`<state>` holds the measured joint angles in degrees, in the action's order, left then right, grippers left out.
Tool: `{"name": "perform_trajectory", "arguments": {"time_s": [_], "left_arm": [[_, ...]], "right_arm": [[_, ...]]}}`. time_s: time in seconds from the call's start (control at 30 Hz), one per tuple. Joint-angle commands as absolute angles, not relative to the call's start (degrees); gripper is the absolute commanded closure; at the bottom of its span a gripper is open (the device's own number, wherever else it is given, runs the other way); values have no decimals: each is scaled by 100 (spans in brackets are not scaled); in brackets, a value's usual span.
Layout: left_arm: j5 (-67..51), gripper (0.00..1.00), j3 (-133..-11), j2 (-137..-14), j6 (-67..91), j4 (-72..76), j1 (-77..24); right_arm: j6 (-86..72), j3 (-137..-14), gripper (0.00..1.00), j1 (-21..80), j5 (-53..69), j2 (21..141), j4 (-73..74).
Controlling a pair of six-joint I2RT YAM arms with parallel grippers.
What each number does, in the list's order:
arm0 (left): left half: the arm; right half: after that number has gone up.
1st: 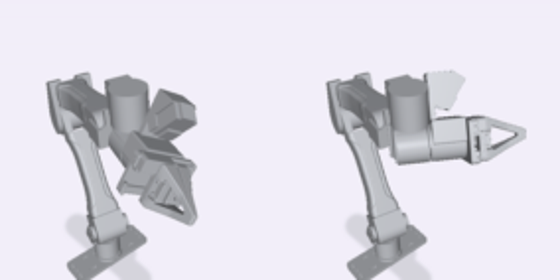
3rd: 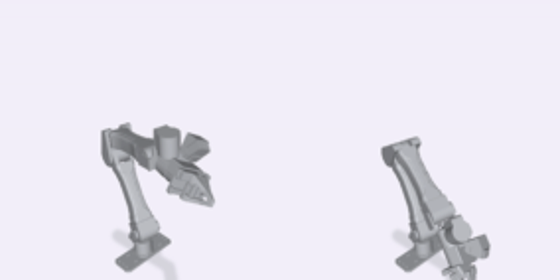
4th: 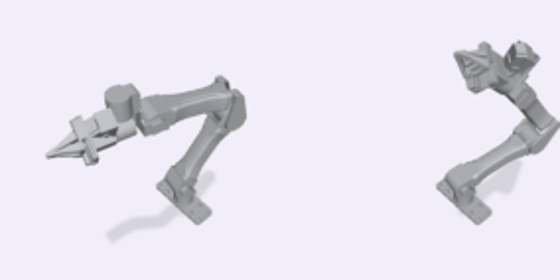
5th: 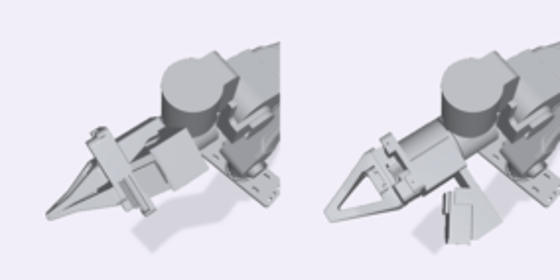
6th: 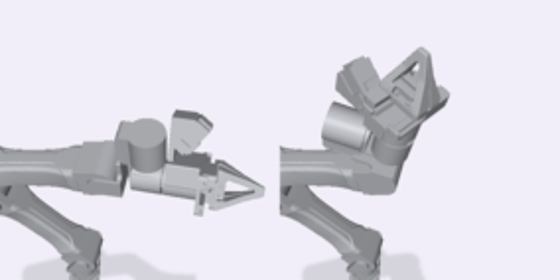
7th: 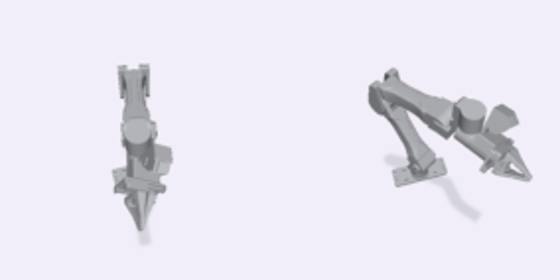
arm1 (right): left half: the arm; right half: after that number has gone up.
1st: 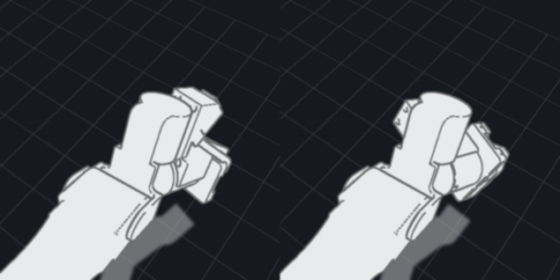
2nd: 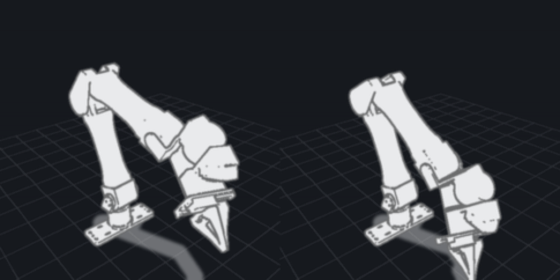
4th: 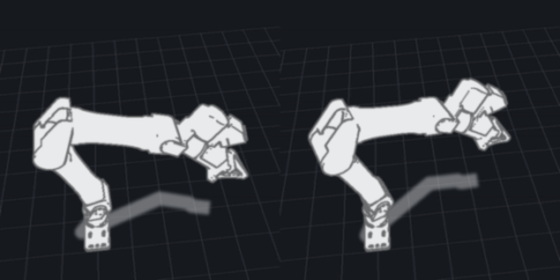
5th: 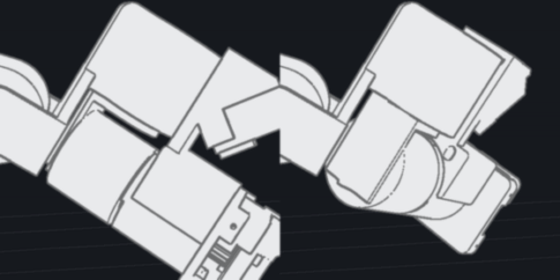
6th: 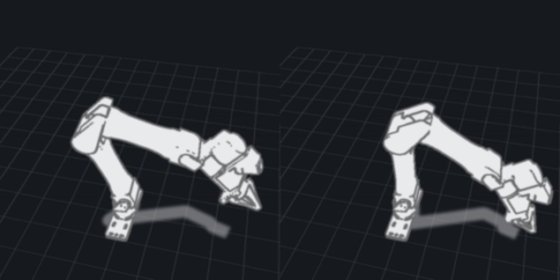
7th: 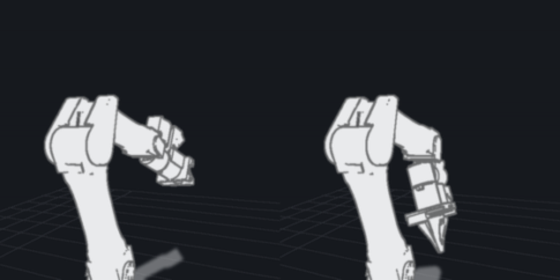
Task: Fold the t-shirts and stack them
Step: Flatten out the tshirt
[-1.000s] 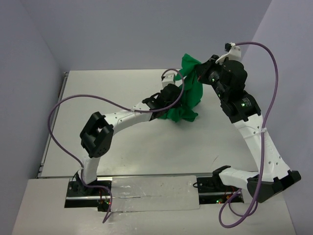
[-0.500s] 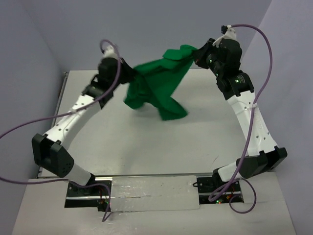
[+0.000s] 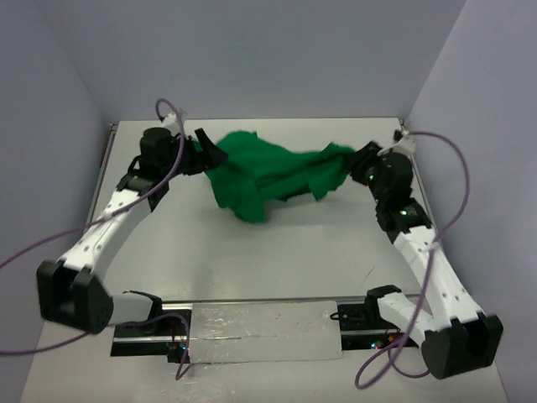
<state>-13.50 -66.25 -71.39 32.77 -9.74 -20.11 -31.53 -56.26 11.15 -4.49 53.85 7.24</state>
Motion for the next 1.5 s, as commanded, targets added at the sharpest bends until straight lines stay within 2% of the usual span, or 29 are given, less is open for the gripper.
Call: {"name": "perform_trajectory", "arguments": {"time_s": [0.0,0.07,0.13,0.2,0.27,0.3,0.37,0.47,0.57,0.63,0.73,0.83,1.03,1.27,1.33,1.37,1.4,1.43,1.47], "left_arm": [[-1374,12,-6216,-8352,3486,-1414,-1625],[-1240,11,-6610,-8696,3546,-1927,-1617],[-720,12,-7023,-8815,3678,-2160,-1610],[-343,14,-7185,-8768,3742,-2303,-1608],[-159,27,-7284,-8665,3855,-2434,-1622],[-237,29,-7259,-8624,3867,-2450,-1626],[-382,39,-7032,-8445,3983,-2295,-1810],[-103,43,-6573,-8239,4117,-2068,-2574],[653,38,-6486,-8519,4042,-2127,-3791],[963,31,-6469,-8794,3987,-2197,-4241],[1110,20,-6258,-9093,4017,-2105,-4800],[1166,14,-5946,-9224,4217,-1872,-5167],[1869,14,-5965,-9674,4755,-1729,-5695],[2361,30,-6262,-10468,4922,-1805,-5792],[2626,46,-6344,-10597,4948,-1933,-5792],[2658,48,-6394,-10637,4950,-1964,-5792],[2850,62,-6482,-10650,4956,-2154,-5792],[2977,70,-6524,-10632,4947,-2275,-5790],[3189,88,-6561,-10600,4940,-2503,-5773]], "right_arm": [[-3462,-4259,45,1021,-794,6131,928],[-3568,-4156,34,1027,-900,6185,1104],[-3561,-4163,31,1027,-1047,5908,1173],[-3530,-4243,30,1028,-1177,5698,1244],[-3370,-4556,31,1051,-1373,5498,1512],[-3349,-4596,32,1055,-1422,5438,1546],[-3222,-4752,34,1223,-1500,5292,1702],[-3145,-4865,35,1417,-1343,5208,1827],[-3034,-4797,32,1757,-1087,5344,2084],[-3084,-4616,30,1805,-892,5358,2172],[-3142,-4270,21,1819,-763,5205,2183],[-3156,-4112,13,1819,-715,5059,2222],[-3113,-3982,13,1818,-652,5036,2250],[-3009,-3895,14,1978,-900,5198,2502],[-3023,-3824,14,1988,-905,5238,2479],[-3027,-3817,14,1995,-900,5238,2472],[-3052,-3778,14,1995,-868,5238,2432],[-3070,-3761,14,1995,-840,5238,2405],[-3094,-3752,14,1995,-808,5240,2371]]}}
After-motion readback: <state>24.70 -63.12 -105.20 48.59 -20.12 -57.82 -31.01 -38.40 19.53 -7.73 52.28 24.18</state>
